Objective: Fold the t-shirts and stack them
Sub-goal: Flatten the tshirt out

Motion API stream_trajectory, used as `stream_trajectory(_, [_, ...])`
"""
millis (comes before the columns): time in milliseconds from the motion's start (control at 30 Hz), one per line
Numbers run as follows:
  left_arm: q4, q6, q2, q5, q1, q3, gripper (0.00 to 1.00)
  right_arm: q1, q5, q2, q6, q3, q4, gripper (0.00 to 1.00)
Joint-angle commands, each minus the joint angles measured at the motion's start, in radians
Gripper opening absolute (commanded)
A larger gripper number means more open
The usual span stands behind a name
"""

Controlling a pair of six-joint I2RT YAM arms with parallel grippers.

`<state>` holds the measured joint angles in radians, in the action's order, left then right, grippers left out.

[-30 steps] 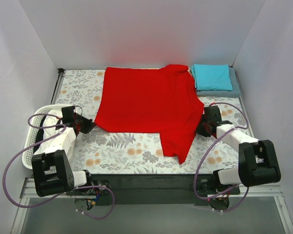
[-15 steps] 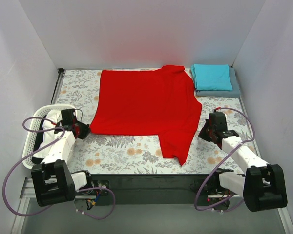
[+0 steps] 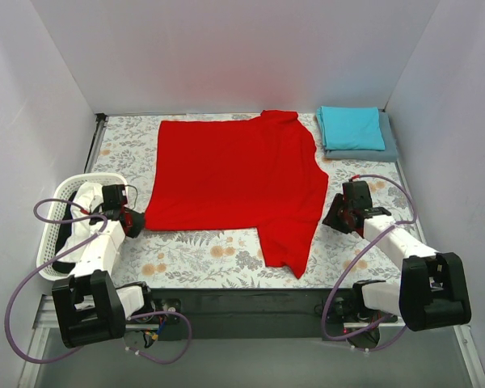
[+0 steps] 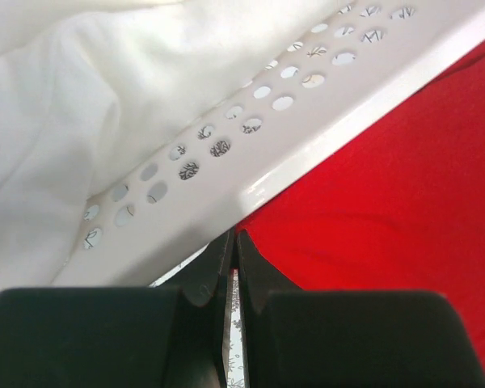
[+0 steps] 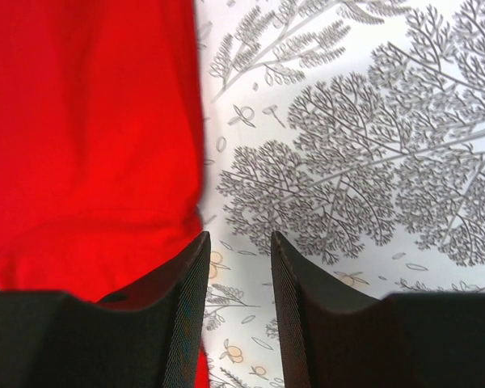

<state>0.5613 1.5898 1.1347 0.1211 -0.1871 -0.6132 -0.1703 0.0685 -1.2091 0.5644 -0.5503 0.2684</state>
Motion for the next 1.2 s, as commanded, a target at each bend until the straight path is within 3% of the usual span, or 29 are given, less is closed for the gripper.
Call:
stream_trajectory(0, [0.022,0.006,-0.021,0.072,-0.014,0.006,0.00,0.002,-0.027,-0.020,0.003,-0.062,-0.037,0.43])
stream_trajectory(467, [0.051,-0.016,0.042,0.057,-0.075,-0.028,0.00,-0.026,-0.045,-0.010,0.022,-0.071,-0.061,0.43])
stream_trajectory(1067, [0.005,-0.034,0.048,-0.026,-0.078,-0.008,0.00,-0.094,-0.013,-0.175,0.066,-0.102,-0.112,0.43])
stream_trajectory(1100, [0.002,-0.036,0.050,-0.034,-0.078,-0.007,0.00,-0.094,-0.003,-0.175,0.068,-0.096,-0.113,0.42])
stream_trajectory(1167, [-0.006,-0.037,0.051,-0.041,-0.078,-0.002,0.00,-0.095,0.013,-0.169,0.071,-0.082,-0.115,0.29])
